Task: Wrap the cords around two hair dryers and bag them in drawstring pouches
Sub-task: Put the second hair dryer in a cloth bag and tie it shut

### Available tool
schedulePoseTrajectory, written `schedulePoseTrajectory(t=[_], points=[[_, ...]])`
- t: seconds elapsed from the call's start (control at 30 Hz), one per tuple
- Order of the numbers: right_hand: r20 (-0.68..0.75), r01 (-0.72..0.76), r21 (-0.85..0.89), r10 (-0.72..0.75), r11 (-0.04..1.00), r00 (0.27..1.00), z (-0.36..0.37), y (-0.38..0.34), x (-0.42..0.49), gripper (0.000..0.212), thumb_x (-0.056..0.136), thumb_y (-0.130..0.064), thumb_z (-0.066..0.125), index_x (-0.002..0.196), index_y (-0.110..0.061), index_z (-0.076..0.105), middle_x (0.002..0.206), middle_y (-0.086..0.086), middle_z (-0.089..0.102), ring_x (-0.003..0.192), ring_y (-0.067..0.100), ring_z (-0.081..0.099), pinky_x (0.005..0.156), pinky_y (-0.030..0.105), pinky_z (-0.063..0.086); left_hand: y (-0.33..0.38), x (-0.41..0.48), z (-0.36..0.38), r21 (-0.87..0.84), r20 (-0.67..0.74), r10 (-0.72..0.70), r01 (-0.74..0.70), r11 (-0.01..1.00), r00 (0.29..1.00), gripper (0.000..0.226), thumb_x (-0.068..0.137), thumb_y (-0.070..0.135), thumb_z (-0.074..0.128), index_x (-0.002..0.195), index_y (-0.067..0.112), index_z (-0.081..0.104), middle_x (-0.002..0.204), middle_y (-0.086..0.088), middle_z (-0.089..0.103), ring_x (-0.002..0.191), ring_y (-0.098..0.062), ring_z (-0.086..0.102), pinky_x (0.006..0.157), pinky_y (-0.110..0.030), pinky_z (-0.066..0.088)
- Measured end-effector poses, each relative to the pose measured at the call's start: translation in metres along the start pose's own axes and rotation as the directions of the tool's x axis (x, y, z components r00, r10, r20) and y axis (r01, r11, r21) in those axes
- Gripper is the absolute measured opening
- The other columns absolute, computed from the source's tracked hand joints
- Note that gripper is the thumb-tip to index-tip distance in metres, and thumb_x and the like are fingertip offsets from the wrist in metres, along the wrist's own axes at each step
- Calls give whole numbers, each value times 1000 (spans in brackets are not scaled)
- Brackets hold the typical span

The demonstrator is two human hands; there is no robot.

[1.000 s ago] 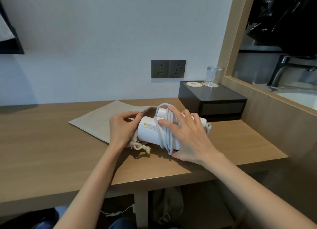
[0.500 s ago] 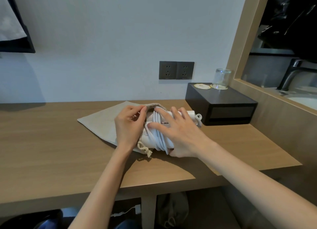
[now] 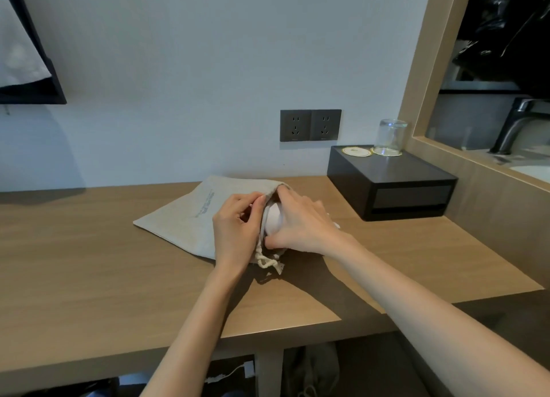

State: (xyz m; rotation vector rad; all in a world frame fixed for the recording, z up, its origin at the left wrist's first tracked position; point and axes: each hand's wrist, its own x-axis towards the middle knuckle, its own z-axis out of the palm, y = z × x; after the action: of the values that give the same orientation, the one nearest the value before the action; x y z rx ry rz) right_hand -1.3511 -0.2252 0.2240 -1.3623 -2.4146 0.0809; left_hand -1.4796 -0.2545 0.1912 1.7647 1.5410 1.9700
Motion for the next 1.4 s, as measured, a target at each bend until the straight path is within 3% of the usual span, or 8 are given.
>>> schedulePoseTrajectory(t=[0.27,0.4,0.57,0.7,0.87,1.13,1.27,1.4], points=[[27,2,285,-10,959,1000,-8,30,-21,78,68,-53,77,136,-28,47,137,-8,50,124,15,44,94,30,40,-2,-7,0,69,53,44,-47,997,998,13,89,20,64,98,16,73,89,3,66,84,-5,57,74,-21,48],[40,-140,367,134,920,990,3,53,-46,85,65,-68,71,137,-48,31,147,-10,33,131,17,34,104,45,38,-5,-17,-3,286,131,127,-161,945,983,35,84,35,55,116,28,66,112,4,55,104,-12,44,88,-35,40],[51,-128,469,118,874,992,18,63,-53,59,85,-41,66,135,-42,33,126,1,40,116,19,46,99,34,41,-15,-43,-17,413,403,-5,-177,893,915,85,77,29,60,142,55,12,156,4,9,143,-22,4,114,-47,9],[-27,-54,506,78,861,997,23,52,-48,38,97,-24,52,130,-39,39,117,1,40,99,8,48,94,30,45,-32,-44,-30,347,584,-121,-112,931,802,96,88,20,55,143,49,-19,154,11,-29,141,-19,-29,117,-52,-5],[-140,-49,444,123,895,982,35,32,-34,40,98,-16,49,133,-24,32,122,1,34,92,6,45,88,27,46,-26,-43,-43,326,590,-169,-41,945,790,96,87,8,51,141,45,-20,150,9,-36,138,-20,-34,116,-42,-11],[-280,-154,395,279,906,919,50,2,-5,35,93,-3,49,122,-11,29,120,14,35,98,33,51,82,48,49,-16,-43,-47,214,641,-178,50,976,746,100,80,-16,37,145,40,-15,151,18,-30,139,-7,-28,108,-20,-4],[-72,-218,531,299,819,951,49,0,3,40,90,1,47,118,-13,22,125,15,30,105,28,44,87,39,48,-15,-42,-48,201,597,-174,64,977,783,100,77,-21,35,143,42,-8,153,18,-22,139,-6,-24,112,-23,-5],[100,-240,705,240,667,965,31,27,1,31,94,-4,44,119,-13,27,100,6,46,79,16,54,60,13,47,-17,-45,-50,184,539,-148,55,981,829,98,76,-19,38,146,41,4,158,16,-8,143,-7,-17,117,-29,-2]])
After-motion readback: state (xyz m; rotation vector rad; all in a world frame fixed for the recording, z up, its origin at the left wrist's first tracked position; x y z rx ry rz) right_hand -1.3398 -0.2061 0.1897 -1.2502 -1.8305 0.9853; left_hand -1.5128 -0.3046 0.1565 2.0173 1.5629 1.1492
